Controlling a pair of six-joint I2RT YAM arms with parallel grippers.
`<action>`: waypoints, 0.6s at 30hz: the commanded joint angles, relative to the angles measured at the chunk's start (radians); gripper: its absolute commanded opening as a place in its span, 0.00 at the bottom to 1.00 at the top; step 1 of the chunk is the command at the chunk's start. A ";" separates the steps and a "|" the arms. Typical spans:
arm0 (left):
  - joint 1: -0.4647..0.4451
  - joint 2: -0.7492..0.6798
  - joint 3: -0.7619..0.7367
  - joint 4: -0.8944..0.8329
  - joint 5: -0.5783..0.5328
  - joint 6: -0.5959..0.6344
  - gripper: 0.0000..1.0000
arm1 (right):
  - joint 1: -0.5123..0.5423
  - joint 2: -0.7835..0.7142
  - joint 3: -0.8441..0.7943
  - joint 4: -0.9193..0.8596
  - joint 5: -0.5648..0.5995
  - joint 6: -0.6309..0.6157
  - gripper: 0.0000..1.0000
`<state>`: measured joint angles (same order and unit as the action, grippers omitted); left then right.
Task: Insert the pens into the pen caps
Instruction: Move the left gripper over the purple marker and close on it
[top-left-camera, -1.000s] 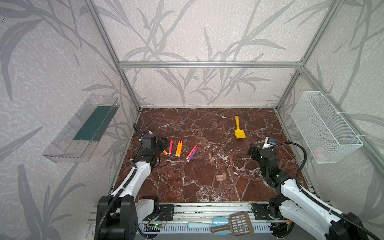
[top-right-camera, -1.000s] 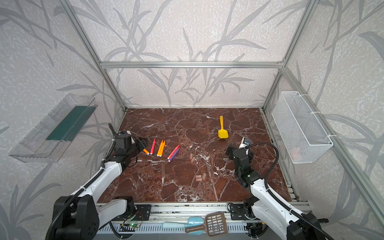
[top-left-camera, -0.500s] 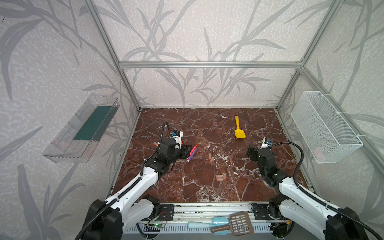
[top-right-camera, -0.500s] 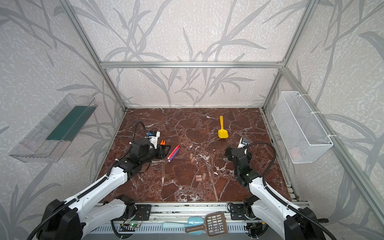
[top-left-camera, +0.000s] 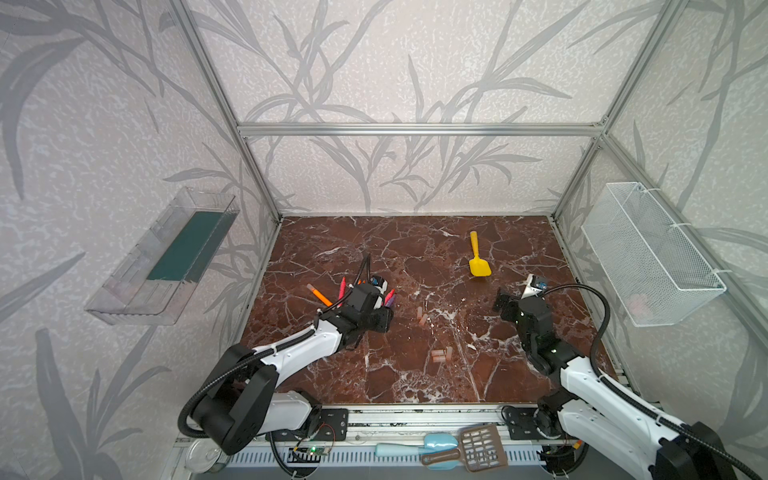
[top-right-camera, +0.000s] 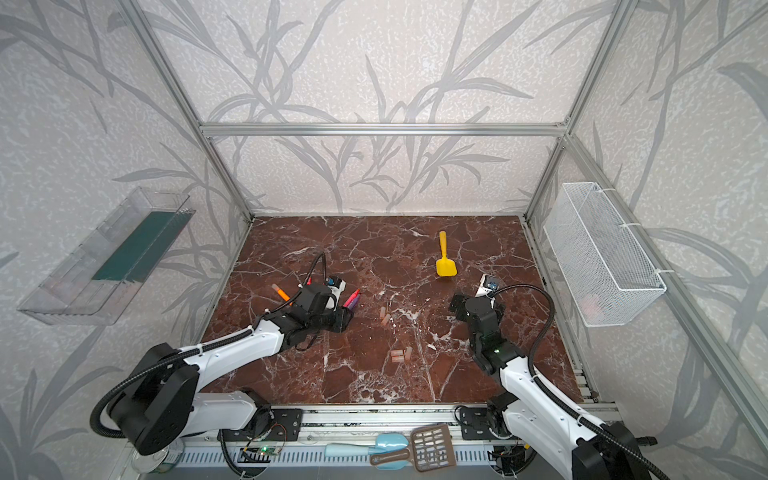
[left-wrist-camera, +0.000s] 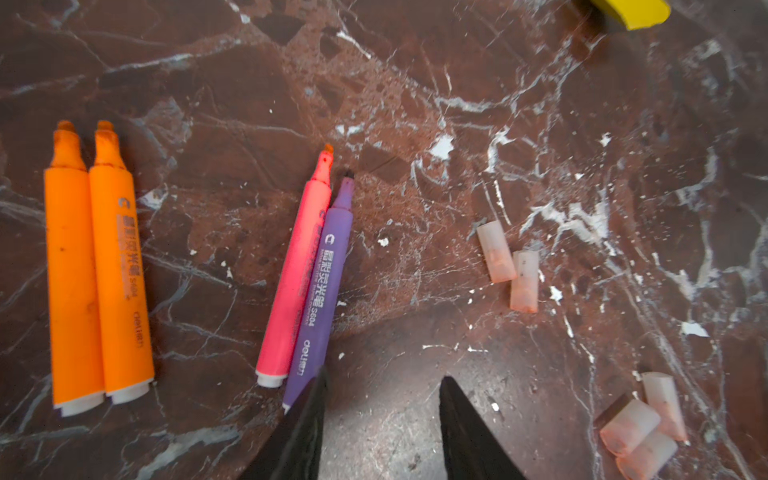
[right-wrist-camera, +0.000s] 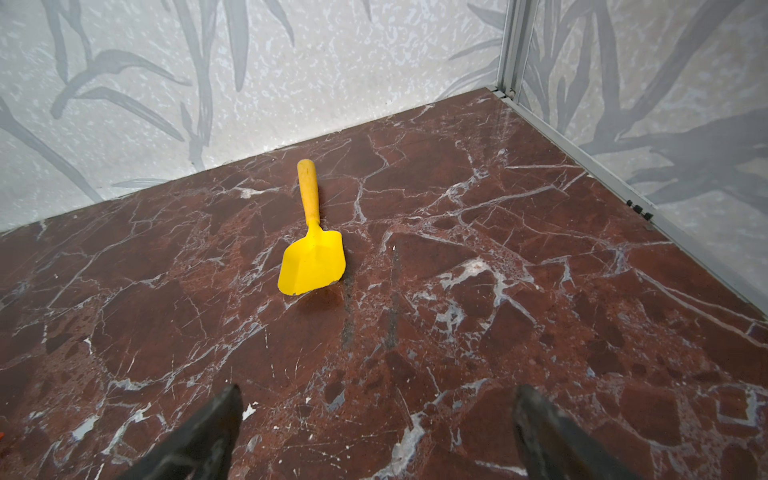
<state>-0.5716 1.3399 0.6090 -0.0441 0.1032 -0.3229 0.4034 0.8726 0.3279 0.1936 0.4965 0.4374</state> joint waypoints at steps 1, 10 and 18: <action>-0.009 0.044 0.063 -0.040 -0.079 0.018 0.46 | -0.005 -0.010 -0.001 0.001 -0.002 0.001 0.99; -0.010 0.135 0.099 -0.049 -0.140 0.005 0.46 | -0.005 -0.014 -0.003 -0.002 -0.006 0.002 0.99; -0.011 0.186 0.109 -0.053 -0.110 0.000 0.45 | -0.005 -0.022 -0.007 -0.002 -0.006 0.002 0.99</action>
<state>-0.5789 1.5085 0.6922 -0.0750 0.0021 -0.3241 0.4034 0.8631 0.3279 0.1932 0.4881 0.4374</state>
